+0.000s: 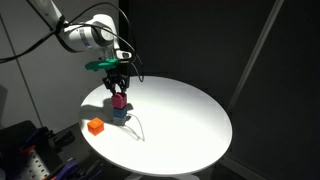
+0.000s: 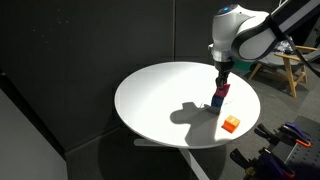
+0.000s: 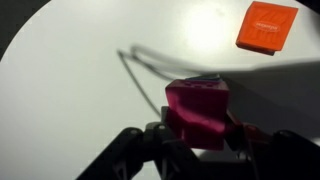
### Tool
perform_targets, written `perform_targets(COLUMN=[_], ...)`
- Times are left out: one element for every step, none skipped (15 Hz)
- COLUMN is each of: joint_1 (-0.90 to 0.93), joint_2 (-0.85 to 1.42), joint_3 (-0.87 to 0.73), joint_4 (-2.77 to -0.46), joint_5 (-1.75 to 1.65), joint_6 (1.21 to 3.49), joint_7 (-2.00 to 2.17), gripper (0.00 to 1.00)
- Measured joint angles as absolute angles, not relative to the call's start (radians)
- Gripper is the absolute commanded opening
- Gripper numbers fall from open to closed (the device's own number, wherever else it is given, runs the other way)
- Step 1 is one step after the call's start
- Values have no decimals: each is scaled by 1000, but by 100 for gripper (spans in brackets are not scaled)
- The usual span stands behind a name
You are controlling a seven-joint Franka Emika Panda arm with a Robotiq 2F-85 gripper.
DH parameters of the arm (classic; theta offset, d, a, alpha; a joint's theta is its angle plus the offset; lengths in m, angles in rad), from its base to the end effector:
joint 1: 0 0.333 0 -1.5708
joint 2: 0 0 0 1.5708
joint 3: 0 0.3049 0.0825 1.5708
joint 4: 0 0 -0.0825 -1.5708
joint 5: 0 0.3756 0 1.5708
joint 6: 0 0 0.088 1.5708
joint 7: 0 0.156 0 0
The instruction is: Pick up the pink block and put it on the blue block
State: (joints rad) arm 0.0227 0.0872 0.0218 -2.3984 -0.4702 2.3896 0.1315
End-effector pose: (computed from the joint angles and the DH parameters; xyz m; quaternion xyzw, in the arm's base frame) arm 0.4799 0.0024 0.2213 0.9783 0.1351 -0.0331 0.1534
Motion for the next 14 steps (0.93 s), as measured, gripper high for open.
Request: perform_targets(joint_1=[23,23,23,23,23,23,23,23,23,23,23,23,23,23], joint_2=[88,89,91,93,97,101,105,109,113,116,119,122,125,128], joint_3=[22,22,21,21,21,21,21,21,21,21,21,21,21,21], joint_4=[-2398,-2398,-2397,-2394,-2390,-2386,-2381,-2378,-2376,-2374,-2373,-2372,-2372,-2371], joint_5=[-470,-470,-470,-470,-470,-470,-470,-470,-470,-470,-470,-470,-470,-470], joint_6=[2390,2390,2391,2391,2391,2391,2391,2391,2391,2391,2391,2391,2391,2392], joint_7=[131,131,131,131,131,131,131,131,131,131,131,131,131,131], gripper=[27,27,27,27,27,27,27,27,27,27,27,27,27,27])
